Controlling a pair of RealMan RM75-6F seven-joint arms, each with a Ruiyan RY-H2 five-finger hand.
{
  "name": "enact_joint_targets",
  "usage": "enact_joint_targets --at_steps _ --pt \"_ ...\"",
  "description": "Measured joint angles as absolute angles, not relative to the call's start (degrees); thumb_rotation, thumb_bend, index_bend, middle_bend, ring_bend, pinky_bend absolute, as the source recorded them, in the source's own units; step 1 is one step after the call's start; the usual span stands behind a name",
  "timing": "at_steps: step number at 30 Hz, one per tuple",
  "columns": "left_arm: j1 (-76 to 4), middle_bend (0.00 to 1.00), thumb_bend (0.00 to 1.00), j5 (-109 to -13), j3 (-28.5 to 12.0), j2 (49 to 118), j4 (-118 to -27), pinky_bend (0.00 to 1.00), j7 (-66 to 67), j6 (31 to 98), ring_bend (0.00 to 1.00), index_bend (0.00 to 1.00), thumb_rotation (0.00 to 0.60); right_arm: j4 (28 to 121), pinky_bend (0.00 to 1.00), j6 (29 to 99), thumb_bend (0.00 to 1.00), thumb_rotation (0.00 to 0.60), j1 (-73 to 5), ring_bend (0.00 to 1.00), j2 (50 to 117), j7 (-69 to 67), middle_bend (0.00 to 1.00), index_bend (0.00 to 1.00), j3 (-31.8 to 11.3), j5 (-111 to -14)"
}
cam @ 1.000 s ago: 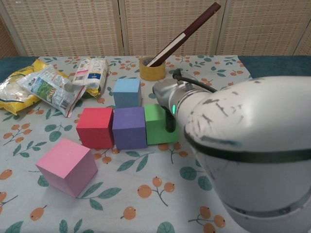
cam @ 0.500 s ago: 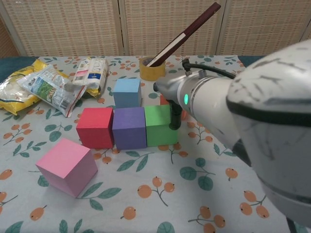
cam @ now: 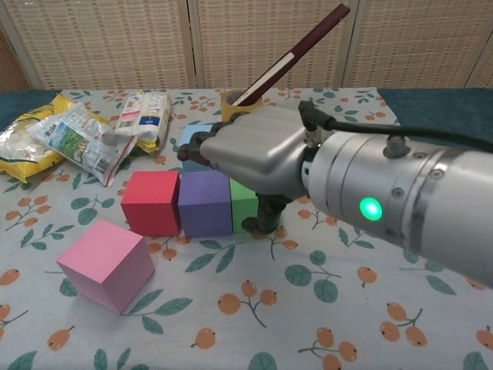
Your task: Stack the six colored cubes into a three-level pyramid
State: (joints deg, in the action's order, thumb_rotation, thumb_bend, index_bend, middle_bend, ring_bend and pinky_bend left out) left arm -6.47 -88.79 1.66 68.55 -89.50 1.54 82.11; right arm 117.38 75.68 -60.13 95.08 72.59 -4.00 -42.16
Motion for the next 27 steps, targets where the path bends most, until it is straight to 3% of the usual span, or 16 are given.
enact_joint_targets --at_steps 3,6,16,27 --pt "-6.4 0.04 0.32 -88.6 1.5 68.6 -89.5 0.05 1.8 82.2 0.00 0.00 0.600 115.8 0.00 71.8 0.24 0.600 -60.5 0.00 95.0 72.2 0.00 0.00 -1.0 -47.8" --pt "-6.3 0.04 0.32 -88.2 1.4 68.8 -89.3 0.05 2.1 82.1 0.00 0.00 0.600 112.6 0.00 69.0 0.23 0.600 -61.5 0.00 96.2 71.9 0.00 0.00 -0.7 -48.8" --pt "-6.7 0.04 0.32 -86.6 0.7 69.6 -88.9 0.05 3.5 81.0 0.00 0.00 0.600 102.3 0.00 59.3 0.22 0.600 -66.3 0.00 102.1 66.8 0.00 0.00 -5.9 -43.8" --pt "-6.8 0.04 0.32 -84.2 -0.4 69.9 -88.3 0.05 4.0 80.1 0.00 0.00 0.600 97.2 0.00 52.6 0.22 0.600 -69.7 0.00 102.5 61.5 0.00 0.00 -8.9 -41.4"
